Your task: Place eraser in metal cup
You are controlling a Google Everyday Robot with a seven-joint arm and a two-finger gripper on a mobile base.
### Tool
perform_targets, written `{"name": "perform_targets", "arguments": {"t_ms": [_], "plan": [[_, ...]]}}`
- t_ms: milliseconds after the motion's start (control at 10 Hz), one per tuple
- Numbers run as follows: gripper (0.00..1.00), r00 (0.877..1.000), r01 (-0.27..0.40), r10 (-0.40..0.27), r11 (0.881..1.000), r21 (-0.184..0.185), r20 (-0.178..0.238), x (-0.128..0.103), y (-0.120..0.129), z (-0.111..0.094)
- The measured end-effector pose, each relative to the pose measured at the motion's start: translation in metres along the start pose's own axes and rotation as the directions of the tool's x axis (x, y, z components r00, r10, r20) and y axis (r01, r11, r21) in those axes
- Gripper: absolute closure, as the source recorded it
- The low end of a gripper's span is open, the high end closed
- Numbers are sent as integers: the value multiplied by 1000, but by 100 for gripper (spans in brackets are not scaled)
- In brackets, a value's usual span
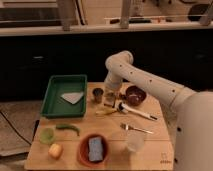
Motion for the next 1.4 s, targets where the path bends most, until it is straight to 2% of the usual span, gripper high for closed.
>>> {"name": "perform_targets", "arguments": {"t_ms": [300,600,1100,1400], "plan": [[99,998,68,-68,998,-13,-15,4,-25,-7],[99,993,117,-117,993,-29,-12,9,-48,-6],[99,983,183,-183,982,-53,7,21,-78,-8],[99,980,200,-198,977,-73,37,34,-93,2]]}}
